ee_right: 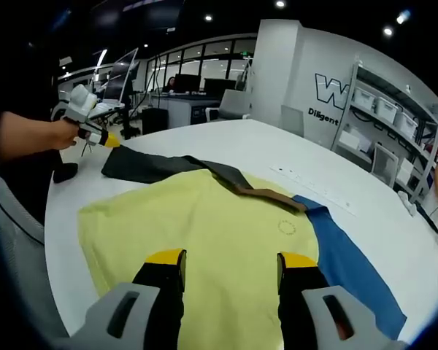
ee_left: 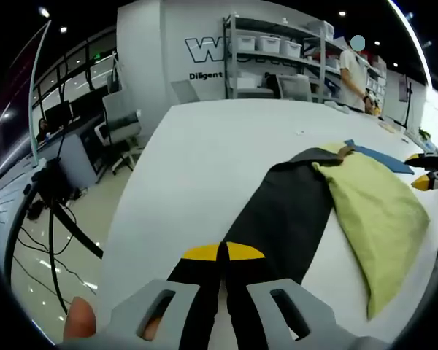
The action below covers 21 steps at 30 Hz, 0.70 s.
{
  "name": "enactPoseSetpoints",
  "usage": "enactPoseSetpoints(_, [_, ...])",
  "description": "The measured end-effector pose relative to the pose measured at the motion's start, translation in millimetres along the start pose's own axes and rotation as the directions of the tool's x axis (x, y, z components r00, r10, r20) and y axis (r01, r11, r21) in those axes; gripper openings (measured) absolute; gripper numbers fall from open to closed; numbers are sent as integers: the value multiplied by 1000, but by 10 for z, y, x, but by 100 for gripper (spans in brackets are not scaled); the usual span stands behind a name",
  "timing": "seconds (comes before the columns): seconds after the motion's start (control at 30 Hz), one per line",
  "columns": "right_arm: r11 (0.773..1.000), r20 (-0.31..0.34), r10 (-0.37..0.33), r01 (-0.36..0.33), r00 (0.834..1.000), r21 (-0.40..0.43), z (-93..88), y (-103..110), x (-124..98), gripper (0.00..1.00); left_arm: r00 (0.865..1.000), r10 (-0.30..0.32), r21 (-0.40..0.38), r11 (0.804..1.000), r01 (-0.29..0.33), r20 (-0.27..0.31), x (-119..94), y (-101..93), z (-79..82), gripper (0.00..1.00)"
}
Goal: Fold the garment on the visible template until the final outline fits inside the template.
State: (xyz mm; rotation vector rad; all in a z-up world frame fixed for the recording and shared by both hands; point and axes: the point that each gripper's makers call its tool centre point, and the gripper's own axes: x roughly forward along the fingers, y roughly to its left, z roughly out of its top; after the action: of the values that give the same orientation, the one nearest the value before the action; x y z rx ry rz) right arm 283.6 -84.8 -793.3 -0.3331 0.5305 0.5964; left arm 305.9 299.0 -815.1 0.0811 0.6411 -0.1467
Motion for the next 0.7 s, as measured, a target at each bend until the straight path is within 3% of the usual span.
enactPoseSetpoints(0.1, [1000,-5,2,-2,1000,-1,-12,8,6,47,1000,-5,1,1000,5,-4,32,-57,-13,0])
enactPoseSetpoints(0.3, [1000,-6,2,-2,1000,2,-17,8,4,47,998,-65,17,998,65,17,86,-351,77,0])
enactPoseSetpoints(0.5, [1000,-9,4,-4,1000,-1,-27,16,7,47,986,-150,7,989,150,75,137,-688,305,0])
enactPoseSetpoints(0.7, [1000,-10,9,-9,1000,-3,-24,32,21,47,973,-210,21,978,209,92,234,-1017,453,0])
